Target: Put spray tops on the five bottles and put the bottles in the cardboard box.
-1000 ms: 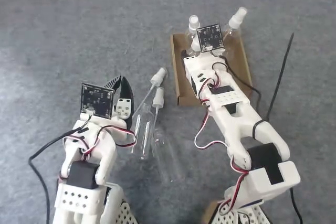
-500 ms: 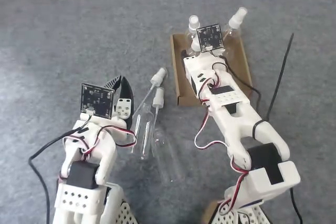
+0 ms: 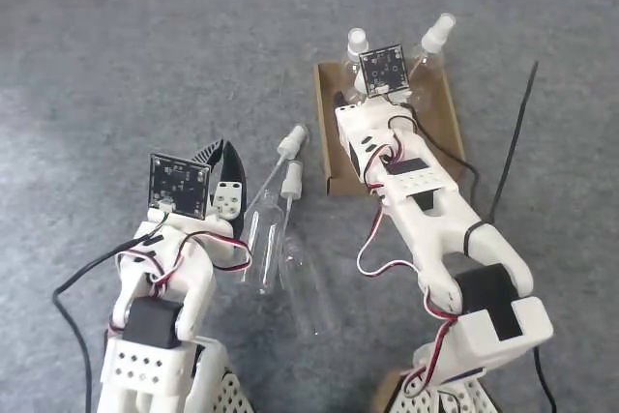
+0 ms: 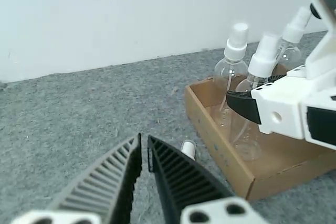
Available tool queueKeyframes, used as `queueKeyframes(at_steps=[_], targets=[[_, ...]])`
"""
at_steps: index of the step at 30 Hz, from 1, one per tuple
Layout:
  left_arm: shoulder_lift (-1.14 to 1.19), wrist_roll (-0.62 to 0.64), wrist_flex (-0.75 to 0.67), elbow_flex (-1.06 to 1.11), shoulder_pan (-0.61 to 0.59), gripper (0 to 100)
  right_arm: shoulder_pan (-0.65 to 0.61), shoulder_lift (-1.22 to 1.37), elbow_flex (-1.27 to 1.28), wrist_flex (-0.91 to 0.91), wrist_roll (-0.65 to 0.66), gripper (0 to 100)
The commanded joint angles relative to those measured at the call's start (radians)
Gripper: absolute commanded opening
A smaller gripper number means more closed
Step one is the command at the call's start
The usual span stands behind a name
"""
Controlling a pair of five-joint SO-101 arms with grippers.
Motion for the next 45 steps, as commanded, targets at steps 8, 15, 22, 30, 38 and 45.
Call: queueKeyframes(at_steps=[8, 15, 22, 30, 38, 45], targets=[[0.002, 0.014, -0.026, -0.005, -0.008, 1, -0.004, -0.091, 0.032, 0.002, 0.014, 13.5], [0.002, 0.014, -0.026, -0.005, -0.008, 1, -0.007, -0.17, 0.071, 0.002, 0.011, 13.5], [0.002, 0.014, -0.026, -0.005, -0.008, 1, -0.018, -0.168, 0.069, -0.002, 0.014, 13.5], [0.002, 0.014, -0.026, -0.005, -0.008, 1, -0.018, -0.168, 0.069, -0.01, 0.006, 18.2], [0.002, 0.014, -0.026, -0.005, -0.008, 1, -0.021, -0.168, 0.071, -0.01, 0.005, 21.9], [0.002, 0.014, -0.026, -0.005, -0.008, 1, -0.044, -0.168, 0.072, -0.01, 0.006, 22.1]])
